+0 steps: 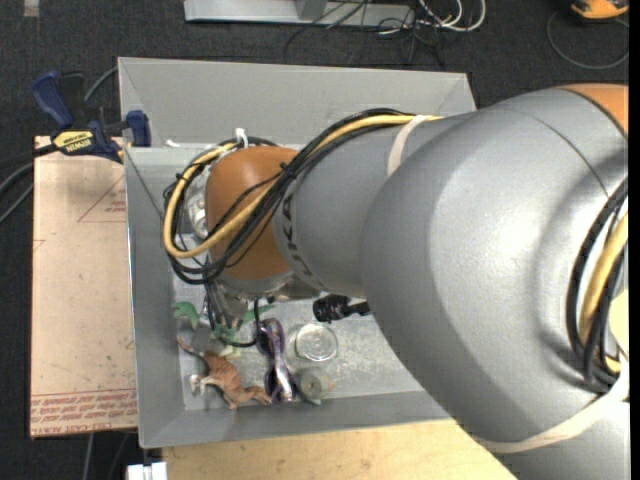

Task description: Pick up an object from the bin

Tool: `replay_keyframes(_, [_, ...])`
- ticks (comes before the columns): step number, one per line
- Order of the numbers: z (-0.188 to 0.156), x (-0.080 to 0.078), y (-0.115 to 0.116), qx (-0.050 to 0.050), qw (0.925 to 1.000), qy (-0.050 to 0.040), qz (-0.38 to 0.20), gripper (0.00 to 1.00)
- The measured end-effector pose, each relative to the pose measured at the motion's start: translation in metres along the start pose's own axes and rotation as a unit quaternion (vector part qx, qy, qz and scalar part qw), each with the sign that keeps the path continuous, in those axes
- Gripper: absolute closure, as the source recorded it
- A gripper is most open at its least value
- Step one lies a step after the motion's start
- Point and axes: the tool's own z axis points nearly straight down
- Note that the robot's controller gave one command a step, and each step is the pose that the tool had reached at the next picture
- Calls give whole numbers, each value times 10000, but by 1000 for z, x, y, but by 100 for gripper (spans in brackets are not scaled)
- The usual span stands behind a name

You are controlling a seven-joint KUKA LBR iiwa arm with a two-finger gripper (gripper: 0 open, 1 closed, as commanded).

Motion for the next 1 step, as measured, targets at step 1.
replay_keyframes(1, [-20,0,0,2,10000,3,-9,100])
